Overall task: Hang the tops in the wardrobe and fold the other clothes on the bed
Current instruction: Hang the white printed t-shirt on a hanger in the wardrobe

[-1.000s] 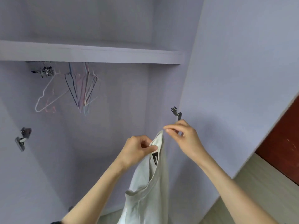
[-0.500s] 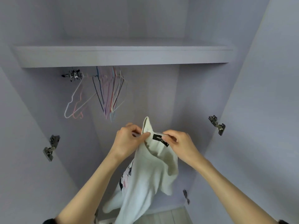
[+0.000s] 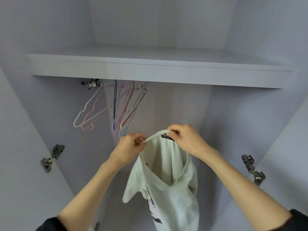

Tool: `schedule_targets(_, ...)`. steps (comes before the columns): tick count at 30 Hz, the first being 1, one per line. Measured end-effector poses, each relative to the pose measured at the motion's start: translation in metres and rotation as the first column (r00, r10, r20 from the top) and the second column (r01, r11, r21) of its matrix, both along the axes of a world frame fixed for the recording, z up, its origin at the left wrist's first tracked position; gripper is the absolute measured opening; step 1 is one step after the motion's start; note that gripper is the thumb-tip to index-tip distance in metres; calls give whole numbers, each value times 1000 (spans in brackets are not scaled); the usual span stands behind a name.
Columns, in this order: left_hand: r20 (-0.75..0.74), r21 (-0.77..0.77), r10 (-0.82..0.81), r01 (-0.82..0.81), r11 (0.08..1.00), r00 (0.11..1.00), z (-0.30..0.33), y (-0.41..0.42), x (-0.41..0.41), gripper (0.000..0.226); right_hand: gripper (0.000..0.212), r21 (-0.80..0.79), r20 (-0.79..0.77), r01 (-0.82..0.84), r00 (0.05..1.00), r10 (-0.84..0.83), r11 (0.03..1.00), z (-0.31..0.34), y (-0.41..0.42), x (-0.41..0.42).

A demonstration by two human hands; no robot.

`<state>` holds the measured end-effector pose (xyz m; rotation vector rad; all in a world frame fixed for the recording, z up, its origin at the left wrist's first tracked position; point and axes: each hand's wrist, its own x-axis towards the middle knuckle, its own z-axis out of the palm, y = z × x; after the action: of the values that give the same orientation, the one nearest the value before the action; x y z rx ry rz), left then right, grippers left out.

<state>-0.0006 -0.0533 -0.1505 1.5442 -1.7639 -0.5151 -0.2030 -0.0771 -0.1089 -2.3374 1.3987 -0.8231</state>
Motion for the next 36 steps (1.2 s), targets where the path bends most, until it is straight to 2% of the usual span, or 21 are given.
schedule_targets(4, -5, -76, 117, -117, 990, 993, 8, -6, -2, 8, 15, -55, -203, -38, 979, 26, 998, -17, -14, -13)
schedule_targets(7, -54, -94, 119, -123, 988, 991, 16, -5, -6, 11, 17, -75, -375, -93, 925, 58, 993, -39, -18, -18)
schedule_targets(9, -63, -102, 120, -126, 987, 991, 21, -4, -7, 13, 19, -97, -413, -48, 911, 3, 994, -50, -24, -23)
schedule_targets(15, -76, -123, 225, -233, 965, 971, 21, -5, 31, 10, 29, -12, -364, 154, 919, -147, 988, -63, -41, -31)
schedule_targets(18, -13, -64, 248, -248, 967, 969, 10, -5, 54, 15, 27, 81, -333, 128, 938, -94, 988, -70, -44, -18)
schedule_targets(21, -37, 26, 286, -285, 958, 958, -6, -3, 76, 14, 22, 207, -233, 67, 972, -18, 976, -71, -45, -1)
schedule_targets(23, -52, 12, 314, -313, 950, 948, -13, -2, 83, 16, 19, 209, -249, 62, 968, -8, 976, -70, -48, 6)
schedule_targets(26, -80, -24, 347, -350, 936, 934, -14, 2, 91, 23, 17, 110, -301, 80, 953, -43, 991, -65, -58, 19)
schedule_targets(27, -83, -33, 356, -360, 932, 931, -13, 4, 95, 25, 17, 79, -261, 76, 964, -53, 994, -64, -61, 24)
schedule_targets(29, -64, -73, 395, -399, 914, 917, -11, 9, 107, 27, 18, 28, -34, 68, 997, -67, 997, -63, -61, 35)
schedule_targets(31, -62, -156, 441, -446, 881, 895, -10, 15, 118, 27, 20, -24, 236, 84, 969, -76, 996, -65, -59, 42)
schedule_targets(32, -61, -181, 456, -460, 869, 888, -11, 17, 123, 25, 20, -33, 294, 108, 951, -93, 994, -68, -58, 44)
schedule_targets(33, -42, -173, 468, -467, 867, 883, -13, 18, 127, 21, 19, -21, 283, 125, 952, -114, 992, -72, -57, 47)
schedule_targets(36, 74, -32, 477, -476, 879, 876, -29, 17, 135, 10, 15, 49, 70, 113, 991, -117, 992, -89, -61, 54)
